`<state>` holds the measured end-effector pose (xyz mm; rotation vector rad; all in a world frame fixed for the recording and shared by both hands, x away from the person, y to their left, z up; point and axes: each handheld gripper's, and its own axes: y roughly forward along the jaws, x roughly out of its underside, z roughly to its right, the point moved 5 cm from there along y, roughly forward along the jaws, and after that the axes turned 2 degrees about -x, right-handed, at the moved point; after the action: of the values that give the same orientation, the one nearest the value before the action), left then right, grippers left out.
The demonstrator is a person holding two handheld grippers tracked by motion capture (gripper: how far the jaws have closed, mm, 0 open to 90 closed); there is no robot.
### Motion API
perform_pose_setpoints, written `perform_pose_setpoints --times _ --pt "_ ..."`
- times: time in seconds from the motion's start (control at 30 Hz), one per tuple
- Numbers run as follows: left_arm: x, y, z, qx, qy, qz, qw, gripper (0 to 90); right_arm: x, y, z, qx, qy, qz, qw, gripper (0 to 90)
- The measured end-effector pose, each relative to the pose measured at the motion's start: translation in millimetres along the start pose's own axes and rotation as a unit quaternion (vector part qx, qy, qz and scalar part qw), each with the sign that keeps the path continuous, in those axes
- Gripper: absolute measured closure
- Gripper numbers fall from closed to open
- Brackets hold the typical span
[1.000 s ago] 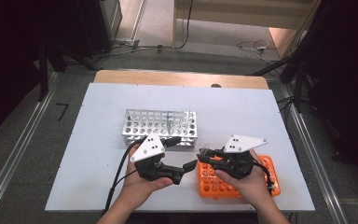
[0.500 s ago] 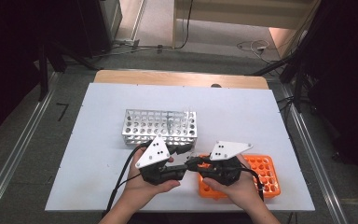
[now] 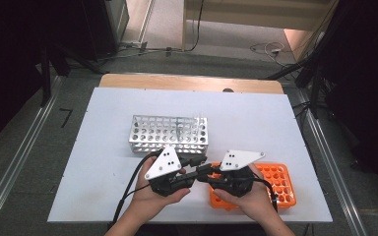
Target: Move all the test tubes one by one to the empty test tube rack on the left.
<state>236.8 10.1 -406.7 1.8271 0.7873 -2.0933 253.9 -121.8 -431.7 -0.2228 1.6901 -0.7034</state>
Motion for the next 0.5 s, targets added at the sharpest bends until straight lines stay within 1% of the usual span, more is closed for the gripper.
perform_pose_setpoints --times 0.4,0.5 --pt "0.3 -0.2 -1.3 0.0 0.002 0.0 1.0 75.0 0.4 0.3 0.0 0.0 0.0 -0.002 1.0 74.2" --pt "0.2 -0.6 -1.8 0.003 0.0 0.001 1.0 75.3 0.4 -0.1 0.3 -0.001 0.0 -0.002 1.0 74.2"
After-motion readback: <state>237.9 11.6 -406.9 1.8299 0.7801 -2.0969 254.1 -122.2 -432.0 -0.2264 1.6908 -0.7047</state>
